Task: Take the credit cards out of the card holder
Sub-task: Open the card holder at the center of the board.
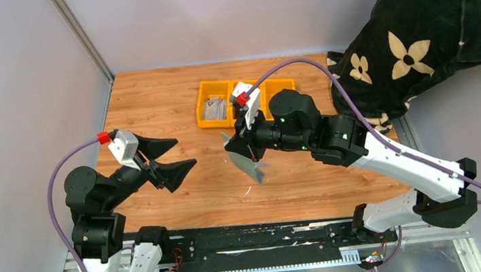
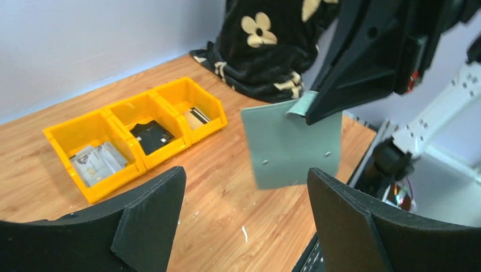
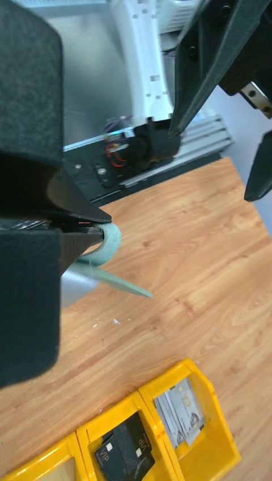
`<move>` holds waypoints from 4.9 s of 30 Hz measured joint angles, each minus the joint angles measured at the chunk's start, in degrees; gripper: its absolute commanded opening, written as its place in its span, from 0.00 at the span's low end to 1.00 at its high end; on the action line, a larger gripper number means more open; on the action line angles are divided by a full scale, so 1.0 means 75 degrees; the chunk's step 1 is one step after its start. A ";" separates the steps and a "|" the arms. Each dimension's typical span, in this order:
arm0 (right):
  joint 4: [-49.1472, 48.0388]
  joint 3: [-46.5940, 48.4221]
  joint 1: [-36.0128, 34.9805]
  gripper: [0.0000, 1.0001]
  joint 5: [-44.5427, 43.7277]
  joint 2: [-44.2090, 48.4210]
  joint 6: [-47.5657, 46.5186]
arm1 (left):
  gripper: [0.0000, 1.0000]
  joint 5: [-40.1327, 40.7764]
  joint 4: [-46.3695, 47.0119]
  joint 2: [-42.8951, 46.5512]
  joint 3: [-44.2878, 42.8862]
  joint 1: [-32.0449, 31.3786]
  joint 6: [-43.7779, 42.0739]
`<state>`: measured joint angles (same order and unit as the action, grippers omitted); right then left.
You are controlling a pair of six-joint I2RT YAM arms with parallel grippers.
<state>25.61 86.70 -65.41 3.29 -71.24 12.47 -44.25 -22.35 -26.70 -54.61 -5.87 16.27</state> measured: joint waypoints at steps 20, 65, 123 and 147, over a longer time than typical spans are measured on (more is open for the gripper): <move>0.1355 0.0866 -0.0032 0.00 0.2600 -0.0475 -0.1673 | 0.79 -0.2040 -0.2259 0.0254 -0.0291 0.0000 -0.4526; 0.0592 0.2186 -0.0659 0.00 0.5782 -0.2291 -0.2063 | 1.00 -0.4097 -0.3337 0.0274 -0.0093 0.0000 -0.5960; -0.4523 -0.3663 -0.0487 0.58 0.3124 0.1530 -0.2226 | 0.00 -0.2256 -0.3576 -0.0726 -0.1282 0.0000 -0.2704; -0.3981 -0.2527 -0.0431 0.00 0.4036 0.0452 -0.0131 | 0.88 -0.3255 -0.3477 -0.0539 -0.0682 0.0000 -0.2538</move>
<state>-4.25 67.75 -68.64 33.56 -67.85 11.49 -68.66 -48.42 -30.74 -59.72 -5.87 -2.76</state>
